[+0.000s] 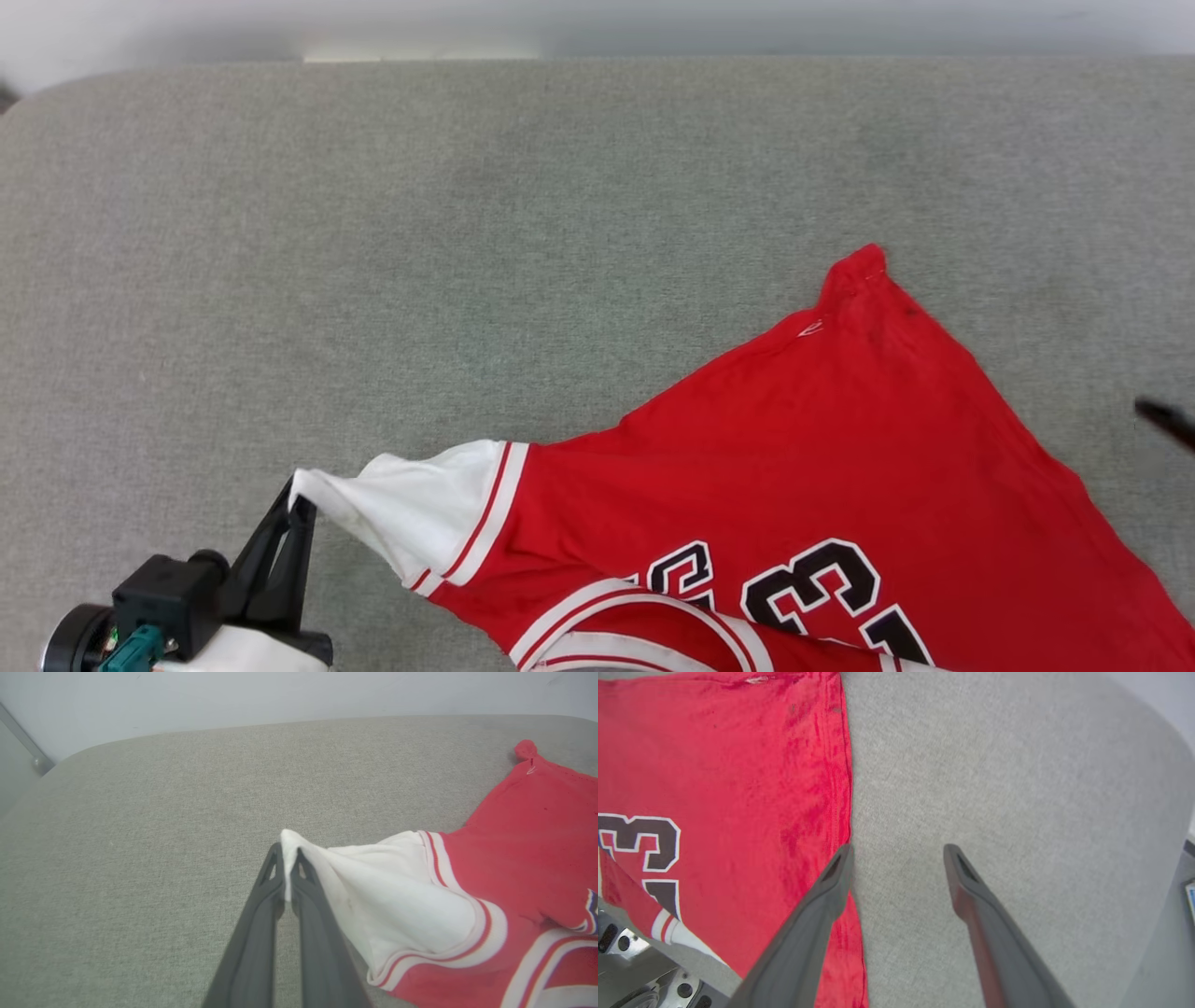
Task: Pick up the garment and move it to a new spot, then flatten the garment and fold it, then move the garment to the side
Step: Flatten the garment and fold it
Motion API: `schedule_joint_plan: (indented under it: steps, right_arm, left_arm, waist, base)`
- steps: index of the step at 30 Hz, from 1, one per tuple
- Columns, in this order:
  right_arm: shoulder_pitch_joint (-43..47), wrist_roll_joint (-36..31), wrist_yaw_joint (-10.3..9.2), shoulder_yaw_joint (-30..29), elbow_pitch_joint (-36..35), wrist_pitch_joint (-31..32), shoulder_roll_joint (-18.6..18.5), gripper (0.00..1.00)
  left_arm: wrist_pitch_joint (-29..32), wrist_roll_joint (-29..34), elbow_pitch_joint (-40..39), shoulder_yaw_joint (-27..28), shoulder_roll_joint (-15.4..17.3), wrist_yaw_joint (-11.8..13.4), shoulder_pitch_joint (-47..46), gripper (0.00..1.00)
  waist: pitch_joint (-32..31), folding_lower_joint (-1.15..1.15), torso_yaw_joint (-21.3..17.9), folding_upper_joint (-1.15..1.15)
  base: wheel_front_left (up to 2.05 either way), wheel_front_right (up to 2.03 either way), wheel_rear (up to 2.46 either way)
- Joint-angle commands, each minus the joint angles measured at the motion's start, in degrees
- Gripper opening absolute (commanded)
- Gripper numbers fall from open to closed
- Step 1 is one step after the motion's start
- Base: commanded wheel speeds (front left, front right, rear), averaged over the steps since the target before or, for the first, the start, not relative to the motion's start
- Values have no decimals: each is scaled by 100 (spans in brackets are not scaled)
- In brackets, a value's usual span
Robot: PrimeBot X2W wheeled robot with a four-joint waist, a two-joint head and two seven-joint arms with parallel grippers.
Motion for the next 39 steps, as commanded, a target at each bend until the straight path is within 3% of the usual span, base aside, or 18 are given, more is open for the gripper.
schedule_joint_plan:
  steps: [1, 6, 11, 12, 21, 27, 28, 29, 39]
  right_arm:
    - [-276, -58, -4, -50, -172, 230, 7, 100]
    - [-1377, -451, -4, 297, -455, 1333, 407, 100]
    - [-2587, -723, -4, 1039, -4, 2231, 1038, 100]
    - [-3184, -861, -4, 1471, 424, 2502, 1359, 100]
    - [-4138, -996, -4, 2376, 1626, 2377, 1934, 100]
    - [-3998, -860, -2, 3317, 2259, 2258, 2120, 100]
    - [-3977, -812, -1, 3434, 2299, 2204, 2128, 91]
    - [-3984, -753, -1, 3525, 2307, 2092, 2155, 0]
    - [-4455, -406, -4, 3779, 2128, 663, 1912, 0]
  left_arm:
    - [17, 62, -28, -29, -24, -19, -132, 0]
    - [56, 157, -5, -124, -136, -110, -433, 0]
    - [64, 240, 89, -245, -292, -215, -714, 0]
    - [59, 275, 118, -287, -368, -257, -839, 0]
    - [17, 366, 207, -349, -581, -361, -1123, 0]
    - [0, 409, 325, -380, -711, -417, -1230, 0]
    - [-4, 411, 354, -381, -725, -433, -1239, 0]
    - [-7, 409, 383, -382, -745, -445, -1238, 0]
    - [-18, 375, 674, -273, -641, -522, -1104, 0]
  waist:
    - [103, 0, 90, 0]
    - [369, 0, 313, 0]
    - [634, 0, 542, 0]
    - [809, 0, 666, 0]
    - [1245, 0, 916, 0]
    - [1335, 0, 983, 0]
    - [1325, 0, 981, 0]
    - [1299, 0, 969, 0]
    - [451, 0, 662, 0]
  base:
    - [0, 0, 0]
    - [0, 0, 0]
    - [0, 0, 0]
    - [0, 0, 0]
    - [0, 0, 0]
    - [0, 0, 0]
    - [0, 0, 0]
    - [0, 0, 0]
    - [0, 0, 0]
